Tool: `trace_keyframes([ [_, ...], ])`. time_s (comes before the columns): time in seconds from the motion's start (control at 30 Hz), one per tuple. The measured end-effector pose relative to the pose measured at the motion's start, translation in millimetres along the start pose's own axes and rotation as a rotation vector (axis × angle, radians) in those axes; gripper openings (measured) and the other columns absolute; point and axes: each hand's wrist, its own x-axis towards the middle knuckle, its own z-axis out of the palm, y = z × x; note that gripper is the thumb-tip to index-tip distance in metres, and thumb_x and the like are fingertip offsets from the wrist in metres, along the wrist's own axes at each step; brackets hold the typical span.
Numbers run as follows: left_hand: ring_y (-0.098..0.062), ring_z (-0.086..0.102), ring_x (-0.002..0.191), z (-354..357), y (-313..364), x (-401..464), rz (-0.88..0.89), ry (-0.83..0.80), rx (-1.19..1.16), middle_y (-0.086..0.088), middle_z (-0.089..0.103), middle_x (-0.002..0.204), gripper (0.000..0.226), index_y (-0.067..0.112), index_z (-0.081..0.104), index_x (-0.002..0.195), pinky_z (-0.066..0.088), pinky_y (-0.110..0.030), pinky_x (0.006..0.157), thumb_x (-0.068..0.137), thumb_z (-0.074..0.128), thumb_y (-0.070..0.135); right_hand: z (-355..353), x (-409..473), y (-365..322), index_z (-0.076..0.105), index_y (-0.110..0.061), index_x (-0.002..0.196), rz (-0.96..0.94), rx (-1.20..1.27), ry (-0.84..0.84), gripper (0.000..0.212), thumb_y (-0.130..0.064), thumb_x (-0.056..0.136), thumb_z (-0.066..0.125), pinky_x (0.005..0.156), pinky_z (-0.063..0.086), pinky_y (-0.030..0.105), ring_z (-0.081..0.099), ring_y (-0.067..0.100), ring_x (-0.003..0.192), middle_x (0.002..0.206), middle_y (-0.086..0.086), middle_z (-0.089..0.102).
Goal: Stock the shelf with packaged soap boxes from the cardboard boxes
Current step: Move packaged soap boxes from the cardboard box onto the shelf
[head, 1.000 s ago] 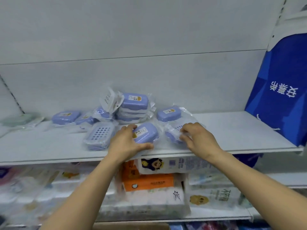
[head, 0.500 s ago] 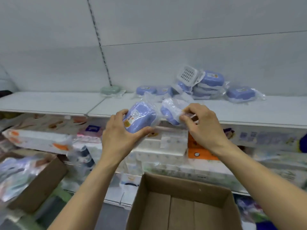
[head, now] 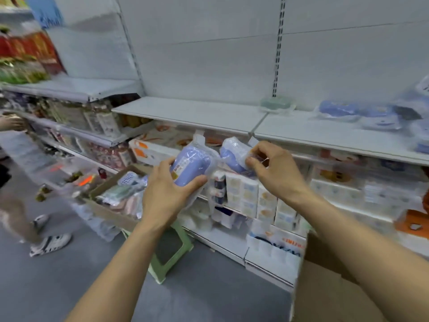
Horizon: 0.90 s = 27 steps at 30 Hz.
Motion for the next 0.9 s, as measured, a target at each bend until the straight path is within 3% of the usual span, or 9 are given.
trace_keyframes([
  [0.2, -0.021, 0.051, 0.112, -37, -106, 49, -0.14, 0.051, 0.049, 0.001, 0.05, 0.126, 0.091, 0.023, 0.044, 0.135, 0.046, -0.041, 0.09, 0.067, 0.064, 0.079, 118, 66, -27, 0.06, -0.012, 0.08, -0.022, 0.11, -0.097, 0.008, -0.014, 0.087, 0.063, 0.064, 0.04, 0.03, 0.053, 0.013, 0.069, 0.074, -0.005, 0.059],
  [0.4, -0.022, 0.054, 0.111, -57, -212, 150, -0.253, 0.06, 0.081, 0.002, 0.052, 0.127, 0.102, 0.025, 0.043, 0.135, 0.048, -0.047, 0.091, 0.059, 0.049, 0.093, 244, 151, -36, 0.06, -0.012, 0.08, 0.006, 0.196, -0.198, 0.007, -0.016, 0.086, 0.062, 0.071, 0.047, 0.034, 0.057, 0.017, 0.075, 0.077, -0.001, 0.062],
  [0.63, -0.023, 0.052, 0.119, -67, -317, 260, -0.356, -0.015, 0.089, 0.001, 0.048, 0.139, 0.105, 0.031, 0.037, 0.14, 0.047, -0.049, 0.096, 0.06, 0.041, 0.097, 368, 240, -39, 0.061, -0.011, 0.079, 0.086, 0.258, -0.3, 0.007, -0.014, 0.085, 0.063, 0.072, 0.047, 0.035, 0.059, 0.021, 0.076, 0.078, 0.004, 0.064],
  [0.8, -0.025, 0.052, 0.121, -66, -389, 314, -0.458, -0.058, 0.083, -0.001, 0.046, 0.143, 0.106, 0.031, 0.034, 0.145, 0.046, -0.048, 0.096, 0.06, 0.041, 0.095, 451, 278, -38, 0.059, -0.011, 0.081, 0.157, 0.256, -0.41, 0.009, -0.013, 0.089, 0.061, 0.057, 0.049, 0.033, 0.061, 0.014, 0.057, 0.078, 0.005, 0.063],
  [0.9, -0.026, 0.048, 0.127, -54, -436, 347, -0.473, -0.122, 0.074, -0.002, 0.042, 0.147, 0.095, 0.03, 0.033, 0.147, 0.043, -0.047, 0.101, 0.072, 0.047, 0.087, 510, 299, -28, 0.059, -0.015, 0.079, 0.166, 0.231, -0.449, 0.008, -0.014, 0.087, 0.061, 0.066, 0.049, 0.035, 0.06, 0.018, 0.07, 0.076, 0.001, 0.063],
])
